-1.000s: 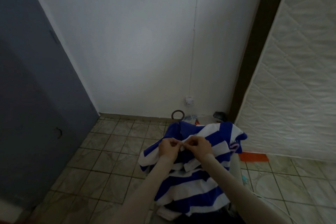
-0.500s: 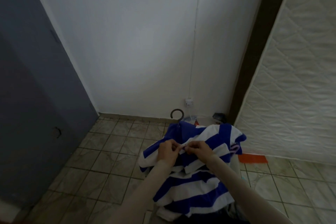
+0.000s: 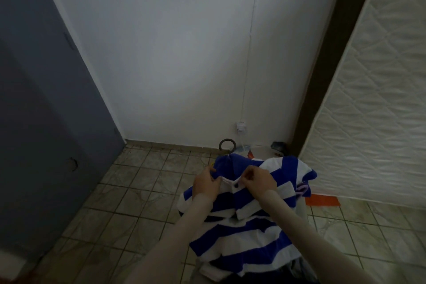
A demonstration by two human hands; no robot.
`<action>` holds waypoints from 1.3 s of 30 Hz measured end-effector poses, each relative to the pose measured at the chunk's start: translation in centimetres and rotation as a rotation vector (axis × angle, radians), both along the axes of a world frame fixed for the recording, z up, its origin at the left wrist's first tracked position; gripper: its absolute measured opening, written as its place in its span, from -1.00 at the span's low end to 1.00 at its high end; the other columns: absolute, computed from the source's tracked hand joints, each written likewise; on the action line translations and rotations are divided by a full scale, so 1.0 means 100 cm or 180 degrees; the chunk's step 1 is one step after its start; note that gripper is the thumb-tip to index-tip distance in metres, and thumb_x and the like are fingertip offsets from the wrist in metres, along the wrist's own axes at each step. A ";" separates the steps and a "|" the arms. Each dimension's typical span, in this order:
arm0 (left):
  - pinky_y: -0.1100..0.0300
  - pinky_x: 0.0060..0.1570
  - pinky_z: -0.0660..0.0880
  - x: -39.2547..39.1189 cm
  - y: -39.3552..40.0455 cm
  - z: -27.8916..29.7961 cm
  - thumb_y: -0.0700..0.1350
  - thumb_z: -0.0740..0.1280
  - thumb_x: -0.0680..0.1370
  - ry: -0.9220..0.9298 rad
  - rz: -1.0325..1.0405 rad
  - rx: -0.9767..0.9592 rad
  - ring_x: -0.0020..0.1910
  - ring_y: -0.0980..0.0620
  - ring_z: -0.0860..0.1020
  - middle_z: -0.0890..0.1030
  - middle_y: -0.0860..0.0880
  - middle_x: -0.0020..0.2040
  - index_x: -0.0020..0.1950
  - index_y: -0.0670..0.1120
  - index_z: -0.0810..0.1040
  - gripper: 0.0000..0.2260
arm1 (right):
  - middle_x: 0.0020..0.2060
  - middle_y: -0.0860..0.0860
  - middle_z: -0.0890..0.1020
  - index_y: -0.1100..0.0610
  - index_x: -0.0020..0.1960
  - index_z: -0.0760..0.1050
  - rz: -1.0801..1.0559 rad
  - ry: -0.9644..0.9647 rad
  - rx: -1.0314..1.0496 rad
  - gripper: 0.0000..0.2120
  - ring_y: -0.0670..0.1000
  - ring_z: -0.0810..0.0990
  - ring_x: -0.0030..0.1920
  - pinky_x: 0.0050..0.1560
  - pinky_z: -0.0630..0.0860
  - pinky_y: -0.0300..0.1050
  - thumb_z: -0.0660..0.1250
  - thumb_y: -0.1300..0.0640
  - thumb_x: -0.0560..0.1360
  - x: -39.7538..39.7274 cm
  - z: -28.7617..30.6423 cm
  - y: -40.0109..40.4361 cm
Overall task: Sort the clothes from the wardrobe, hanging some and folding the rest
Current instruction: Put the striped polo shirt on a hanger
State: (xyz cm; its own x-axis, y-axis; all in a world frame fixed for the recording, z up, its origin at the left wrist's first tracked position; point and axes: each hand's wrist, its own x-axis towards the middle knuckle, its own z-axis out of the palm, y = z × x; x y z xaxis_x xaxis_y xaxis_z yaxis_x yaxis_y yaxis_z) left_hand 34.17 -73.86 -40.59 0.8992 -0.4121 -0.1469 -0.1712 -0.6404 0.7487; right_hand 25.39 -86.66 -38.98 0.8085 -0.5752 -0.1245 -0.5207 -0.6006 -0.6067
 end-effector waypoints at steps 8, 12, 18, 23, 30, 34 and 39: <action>0.06 0.23 0.42 0.021 0.008 -0.013 0.12 0.41 0.45 0.0690 0.0076 0.0001 0.29 -0.12 0.43 0.47 -0.12 0.30 0.36 -0.13 0.40 -0.43 | 0.32 0.07 0.42 0.07 0.40 0.26 0.0020 0.0557 -0.0266 -0.47 0.11 0.37 0.33 0.36 0.20 0.06 0.13 -0.20 0.55 0.044 0.009 -0.021; 0.18 0.04 0.40 0.028 0.012 -0.014 0.03 0.42 0.47 0.1099 0.0102 -0.0148 0.26 -0.10 0.45 0.47 -0.11 0.30 0.35 -0.18 0.39 -0.47 | 0.46 0.05 0.27 0.05 0.52 0.03 0.0164 0.0866 -0.0152 -0.26 0.11 0.23 0.45 0.43 -0.03 0.16 -0.01 -0.37 0.50 0.055 0.008 -0.018; 0.17 0.09 0.41 0.037 0.010 -0.008 -0.06 0.44 0.46 0.1402 -0.0041 -0.0180 0.25 -0.12 0.46 0.48 -0.14 0.29 0.36 -0.21 0.39 -0.47 | 0.46 0.07 0.23 0.04 0.50 0.09 0.0363 0.1012 -0.0509 -0.22 0.12 0.24 0.43 0.38 0.15 0.11 0.10 -0.40 0.44 0.056 0.011 -0.023; 0.21 0.04 0.39 0.032 0.011 -0.004 -0.19 0.33 0.54 0.1172 -0.0100 -0.0408 0.27 -0.10 0.45 0.47 -0.15 0.31 0.38 -0.16 0.37 -0.59 | 0.39 0.08 0.35 0.01 0.45 0.17 0.0394 0.0692 -0.0370 -0.25 0.13 0.34 0.36 0.35 0.28 0.13 0.18 -0.39 0.42 0.051 0.023 -0.024; 0.25 -0.02 0.39 0.029 0.013 0.030 -0.20 0.34 0.53 0.0847 -0.0287 -0.0492 0.24 -0.09 0.47 0.50 -0.11 0.26 0.36 -0.16 0.39 -0.60 | 0.16 0.14 0.55 0.17 0.19 0.46 0.0440 0.0197 0.0361 -0.53 0.14 0.52 0.14 0.20 0.40 0.01 0.09 -0.18 0.58 0.051 0.062 -0.019; 0.06 0.14 0.47 0.033 0.018 0.055 -0.25 0.36 0.51 0.0556 -0.0406 -0.0695 0.19 -0.12 0.50 0.52 -0.18 0.24 0.30 -0.20 0.43 -0.64 | 0.07 0.13 0.58 0.19 0.12 0.51 0.0312 -0.0540 0.0617 -0.68 0.12 0.53 0.10 0.05 0.40 -0.12 0.10 0.01 0.62 0.043 0.089 -0.012; 0.06 0.08 0.46 0.031 0.024 0.096 -0.20 0.37 0.49 -0.0080 -0.0311 -0.0565 0.05 -0.05 0.53 0.59 -0.13 0.10 0.06 -0.06 0.47 -0.82 | -0.04 0.01 0.57 0.12 -0.01 0.51 0.0358 -0.1286 0.0811 -0.84 0.02 0.52 0.02 0.05 0.41 -0.12 0.22 0.05 0.57 0.034 0.132 -0.002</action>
